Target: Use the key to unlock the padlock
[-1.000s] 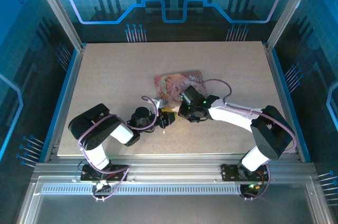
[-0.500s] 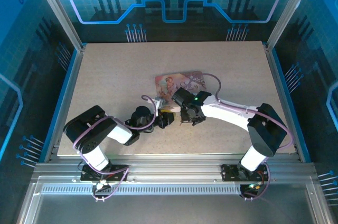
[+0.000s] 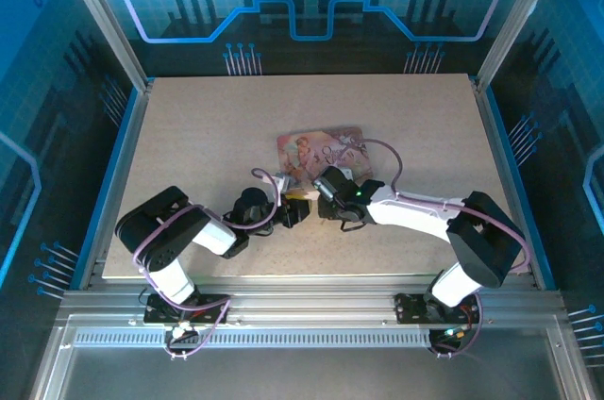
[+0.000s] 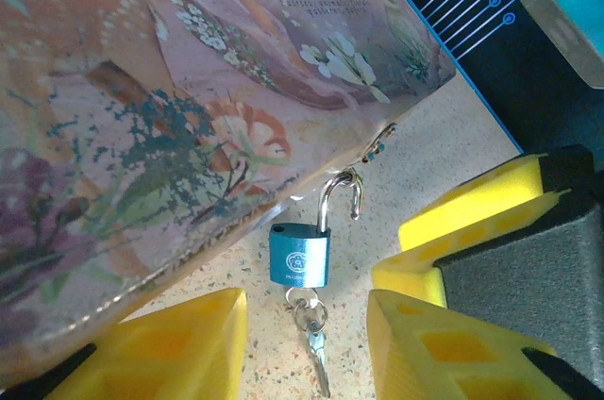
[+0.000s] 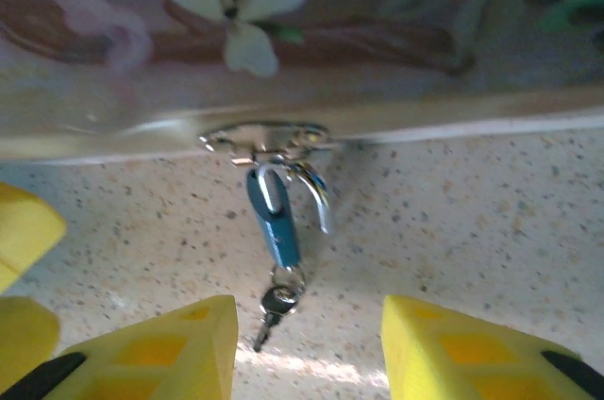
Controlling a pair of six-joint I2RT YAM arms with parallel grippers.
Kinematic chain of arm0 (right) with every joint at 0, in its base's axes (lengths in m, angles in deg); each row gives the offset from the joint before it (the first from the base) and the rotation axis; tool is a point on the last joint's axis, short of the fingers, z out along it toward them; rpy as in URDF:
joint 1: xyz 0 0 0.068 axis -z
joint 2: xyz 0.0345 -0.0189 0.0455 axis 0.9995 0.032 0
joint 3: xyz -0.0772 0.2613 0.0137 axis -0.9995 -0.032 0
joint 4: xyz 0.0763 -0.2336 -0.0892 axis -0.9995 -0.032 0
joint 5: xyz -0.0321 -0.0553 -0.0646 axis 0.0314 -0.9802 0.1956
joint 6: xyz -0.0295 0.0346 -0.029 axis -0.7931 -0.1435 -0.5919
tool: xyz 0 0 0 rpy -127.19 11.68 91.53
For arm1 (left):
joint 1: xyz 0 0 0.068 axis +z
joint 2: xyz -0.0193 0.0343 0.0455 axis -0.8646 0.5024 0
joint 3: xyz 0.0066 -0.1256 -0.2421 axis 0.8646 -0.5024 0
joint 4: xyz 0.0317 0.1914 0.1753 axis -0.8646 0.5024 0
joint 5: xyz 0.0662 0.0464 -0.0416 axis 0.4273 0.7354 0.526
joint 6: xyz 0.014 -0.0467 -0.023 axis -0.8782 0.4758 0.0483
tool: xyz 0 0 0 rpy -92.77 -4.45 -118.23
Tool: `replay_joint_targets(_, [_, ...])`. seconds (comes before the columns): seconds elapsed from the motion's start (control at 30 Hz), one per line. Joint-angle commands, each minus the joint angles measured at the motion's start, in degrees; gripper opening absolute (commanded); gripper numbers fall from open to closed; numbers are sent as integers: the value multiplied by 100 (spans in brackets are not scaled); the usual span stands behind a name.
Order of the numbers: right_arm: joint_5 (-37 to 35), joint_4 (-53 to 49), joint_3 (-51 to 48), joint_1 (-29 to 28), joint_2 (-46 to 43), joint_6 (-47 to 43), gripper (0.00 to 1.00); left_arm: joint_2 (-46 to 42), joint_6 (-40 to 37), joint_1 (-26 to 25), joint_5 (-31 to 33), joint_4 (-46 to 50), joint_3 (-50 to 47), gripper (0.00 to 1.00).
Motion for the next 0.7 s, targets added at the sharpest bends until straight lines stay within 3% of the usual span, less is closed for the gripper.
replay_joint_targets(0.0, [50, 452, -163, 128, -212, 96, 41, 92, 29, 52, -179, -201, 1, 38])
replay_joint_targets(0.1, [288, 543, -189, 301, -238, 116, 39, 190, 100, 52, -193, -340, -2, 38])
replay_joint_targets(0.33, [51, 1371, -781, 79, -211, 219, 33, 55, 117, 52, -193, -253, 60, 38])
replay_joint_targets(0.67, [25, 2312, -839, 35, 497, 159, 33, -687, -240, 73, -155, 762, 51, 38])
